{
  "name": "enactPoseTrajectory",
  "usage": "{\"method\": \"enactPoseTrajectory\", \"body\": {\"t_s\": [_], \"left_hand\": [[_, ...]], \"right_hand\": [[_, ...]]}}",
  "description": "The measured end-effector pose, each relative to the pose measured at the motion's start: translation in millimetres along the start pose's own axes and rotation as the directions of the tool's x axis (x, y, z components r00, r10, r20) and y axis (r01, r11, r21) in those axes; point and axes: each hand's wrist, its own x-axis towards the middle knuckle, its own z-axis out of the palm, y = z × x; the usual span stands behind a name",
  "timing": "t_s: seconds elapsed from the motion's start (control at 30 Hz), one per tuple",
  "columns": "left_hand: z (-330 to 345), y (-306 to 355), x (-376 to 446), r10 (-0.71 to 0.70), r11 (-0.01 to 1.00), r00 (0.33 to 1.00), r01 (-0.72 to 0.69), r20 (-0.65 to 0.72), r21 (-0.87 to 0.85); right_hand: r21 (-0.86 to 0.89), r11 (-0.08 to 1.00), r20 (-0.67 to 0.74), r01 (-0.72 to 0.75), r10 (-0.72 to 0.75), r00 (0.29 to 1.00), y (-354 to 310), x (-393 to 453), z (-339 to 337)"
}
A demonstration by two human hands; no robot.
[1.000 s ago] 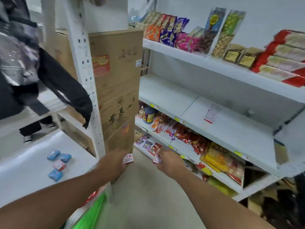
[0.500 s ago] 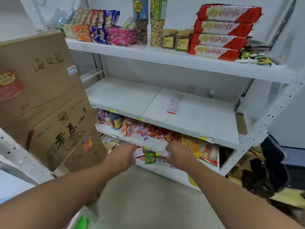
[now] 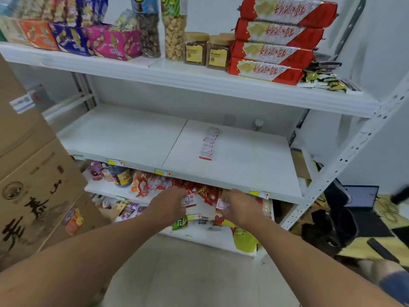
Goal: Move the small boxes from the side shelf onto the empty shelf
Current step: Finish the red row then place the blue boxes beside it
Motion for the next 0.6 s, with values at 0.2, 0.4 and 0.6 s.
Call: {"method": "enactPoseTrajectory", "body": {"t_s": [0.2, 0.4, 0.6], "left_hand": [[-11.7, -29.8, 64.0, 0.072, 0.995, 0.997, -0.071, 0.022, -0.069], [-14.5, -57.1, 118.6, 0.162, 0.985, 0.985, -0.156, 0.067, -0.078], [0.4, -74.5, 156.6, 0.146, 0.989, 0.984, -0.145, 0.097, -0.023]], "right_hand": [[0.029, 0.991, 0.025, -0.134, 0.134, 0.991, -1.4, 39.2, -10.5], [0.049, 0.971, 0.024, -0.232, 0.231, 0.973, -5.3, 73.1, -14.7], [0.051, 0.959, 0.040, -0.279, 0.277, 0.960, -2.9, 99.4, -3.9]]}}
